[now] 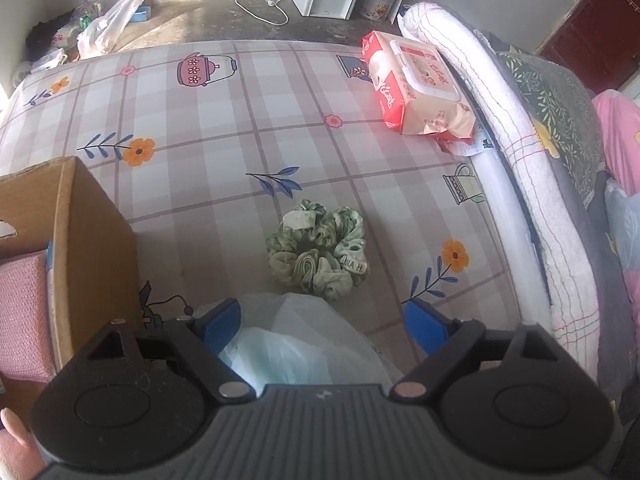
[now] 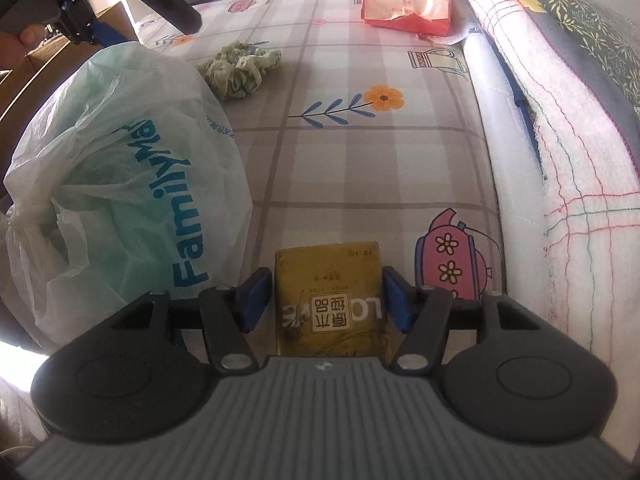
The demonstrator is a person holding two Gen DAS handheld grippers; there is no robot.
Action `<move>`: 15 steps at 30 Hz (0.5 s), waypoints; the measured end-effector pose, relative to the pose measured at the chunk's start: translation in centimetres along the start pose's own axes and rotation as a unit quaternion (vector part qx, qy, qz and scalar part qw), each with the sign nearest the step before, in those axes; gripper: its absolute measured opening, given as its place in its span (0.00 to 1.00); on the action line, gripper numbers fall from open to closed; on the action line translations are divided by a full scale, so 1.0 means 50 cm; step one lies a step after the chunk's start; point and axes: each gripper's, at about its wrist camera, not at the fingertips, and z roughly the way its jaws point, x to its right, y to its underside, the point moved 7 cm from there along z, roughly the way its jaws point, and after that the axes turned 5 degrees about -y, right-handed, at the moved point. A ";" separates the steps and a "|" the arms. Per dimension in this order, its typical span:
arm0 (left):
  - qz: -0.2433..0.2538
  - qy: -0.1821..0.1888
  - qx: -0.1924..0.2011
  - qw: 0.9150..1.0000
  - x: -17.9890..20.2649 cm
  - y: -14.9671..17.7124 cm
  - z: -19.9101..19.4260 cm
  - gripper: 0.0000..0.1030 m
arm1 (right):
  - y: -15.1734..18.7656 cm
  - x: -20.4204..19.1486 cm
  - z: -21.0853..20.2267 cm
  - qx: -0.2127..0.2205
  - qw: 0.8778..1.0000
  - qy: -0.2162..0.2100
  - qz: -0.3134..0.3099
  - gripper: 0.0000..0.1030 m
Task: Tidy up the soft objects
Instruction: 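Grasp the gold snack packet with the right tool while the left tool reaches the green scrunchie, then grasp the green scrunchie with the left tool while the right tool lifts the gold packet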
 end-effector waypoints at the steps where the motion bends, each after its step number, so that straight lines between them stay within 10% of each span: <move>1: 0.005 -0.011 -0.008 1.000 0.007 -0.008 0.020 0.87 | -0.001 0.002 0.000 0.001 1.000 -0.003 0.006 0.59; 9: 0.019 -0.053 -0.063 0.996 0.026 -0.032 0.137 0.85 | 0.002 0.013 -0.006 0.010 0.999 -0.012 0.034 0.59; 15: 0.011 -0.057 -0.065 0.996 0.022 -0.029 0.145 0.54 | 0.003 0.020 -0.014 0.015 0.999 -0.011 0.041 0.53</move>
